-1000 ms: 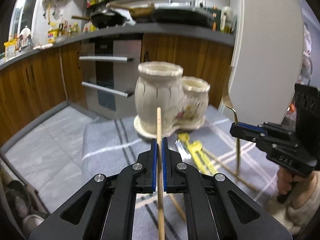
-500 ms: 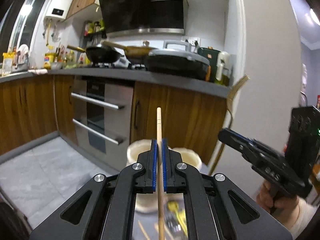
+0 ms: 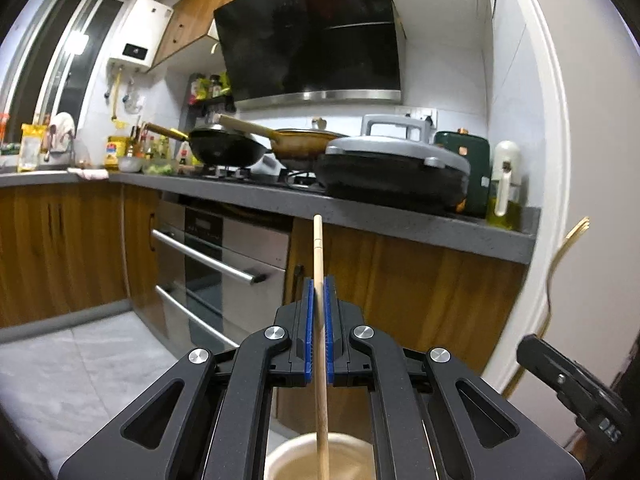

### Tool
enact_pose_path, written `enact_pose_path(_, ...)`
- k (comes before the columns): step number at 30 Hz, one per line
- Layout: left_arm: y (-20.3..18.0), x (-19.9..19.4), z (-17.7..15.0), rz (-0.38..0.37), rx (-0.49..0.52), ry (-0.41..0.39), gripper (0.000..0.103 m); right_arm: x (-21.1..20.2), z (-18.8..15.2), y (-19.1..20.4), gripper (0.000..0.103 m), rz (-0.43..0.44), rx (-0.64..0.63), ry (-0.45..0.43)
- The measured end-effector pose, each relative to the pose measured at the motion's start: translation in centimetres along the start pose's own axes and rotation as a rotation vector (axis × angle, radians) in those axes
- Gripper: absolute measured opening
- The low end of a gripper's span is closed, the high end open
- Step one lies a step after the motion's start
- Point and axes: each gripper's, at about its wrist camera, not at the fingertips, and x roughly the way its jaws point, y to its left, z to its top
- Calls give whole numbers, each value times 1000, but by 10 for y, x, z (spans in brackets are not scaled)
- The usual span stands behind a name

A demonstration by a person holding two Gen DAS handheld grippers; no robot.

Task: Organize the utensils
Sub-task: 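Lift the chopstick over the tall vase with left while right carries fork to pot, then open the left tool dropping the chopstick in while the right releases the fork into the pot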

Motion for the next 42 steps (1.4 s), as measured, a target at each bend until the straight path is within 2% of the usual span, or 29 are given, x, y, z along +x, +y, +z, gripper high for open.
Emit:
enact_pose_path(7, 2, 8, -13, 22, -2, -12, 5, 15, -19, -6, 6, -9, 0, 87)
enact_pose_path(12, 11, -14, -29, 11, -21, -16, 5, 20, -29, -9, 6, -3, -3, 141)
enact_pose_path(20, 16, -55, -69, 29, -14, 39, 5, 29, -37, -14, 6, -14, 11, 198)
enact_pose_path(25, 15, -60, -82, 41, 13, 89, 5, 41, -47, -13, 6, -50, -5, 269)
enact_pose_path(29, 20, -60, -92, 54, 11, 104, 5, 42, -49, -16, 6, -67, 7, 275)
enact_pose_path(36, 24, -68, -96, 73, 14, 84, 21, 43, -49, -14, 7, -92, -3, 274)
enact_pose_path(38, 27, -71, -95, 77, 8, 69, 33, 43, -48, -12, 8, -101, -10, 274)
enact_pose_path(40, 31, -76, -95, 78, -14, 48, 56, 43, -48, -12, 8, -109, -13, 275)
enact_pose_path(42, 36, -82, -93, 88, -32, 31, 60, 43, -49, -12, 18, -118, -15, 275)
